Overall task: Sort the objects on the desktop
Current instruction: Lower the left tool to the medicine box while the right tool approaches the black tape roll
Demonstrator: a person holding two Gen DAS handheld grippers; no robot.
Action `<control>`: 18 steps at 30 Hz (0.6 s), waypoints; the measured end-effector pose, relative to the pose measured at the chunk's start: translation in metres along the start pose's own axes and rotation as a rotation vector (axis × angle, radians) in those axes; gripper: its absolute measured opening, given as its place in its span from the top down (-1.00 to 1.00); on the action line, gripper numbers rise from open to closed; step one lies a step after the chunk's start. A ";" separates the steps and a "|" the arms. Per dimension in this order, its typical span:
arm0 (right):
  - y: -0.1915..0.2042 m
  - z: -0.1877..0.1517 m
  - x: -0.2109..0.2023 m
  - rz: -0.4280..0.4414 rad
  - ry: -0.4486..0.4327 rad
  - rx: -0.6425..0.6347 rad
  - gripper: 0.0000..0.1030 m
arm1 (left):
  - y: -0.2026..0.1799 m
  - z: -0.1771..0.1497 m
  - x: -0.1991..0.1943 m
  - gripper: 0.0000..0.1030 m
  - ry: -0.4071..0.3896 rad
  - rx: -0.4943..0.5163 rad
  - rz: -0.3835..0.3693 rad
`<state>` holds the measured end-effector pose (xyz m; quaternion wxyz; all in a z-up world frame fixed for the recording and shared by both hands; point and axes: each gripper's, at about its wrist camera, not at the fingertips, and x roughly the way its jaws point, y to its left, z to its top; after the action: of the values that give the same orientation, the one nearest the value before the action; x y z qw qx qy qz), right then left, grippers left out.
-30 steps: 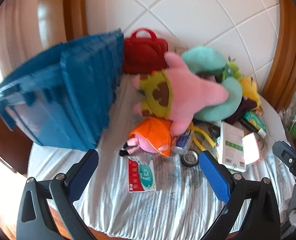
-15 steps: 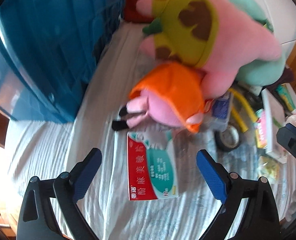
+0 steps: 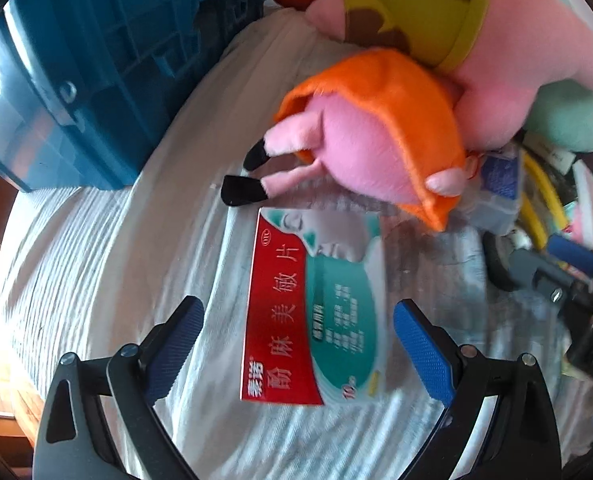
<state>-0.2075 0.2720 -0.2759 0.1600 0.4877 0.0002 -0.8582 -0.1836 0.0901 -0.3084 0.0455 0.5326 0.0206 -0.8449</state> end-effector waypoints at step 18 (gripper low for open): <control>0.003 -0.011 0.010 -0.025 -0.001 0.035 0.14 | 0.002 -0.013 0.009 -0.90 0.014 0.015 -0.034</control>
<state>-0.2022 0.2684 -0.2897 0.1408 0.4901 -0.0087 -0.8602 -0.1753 0.0884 -0.3225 0.0267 0.5383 0.0237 -0.8420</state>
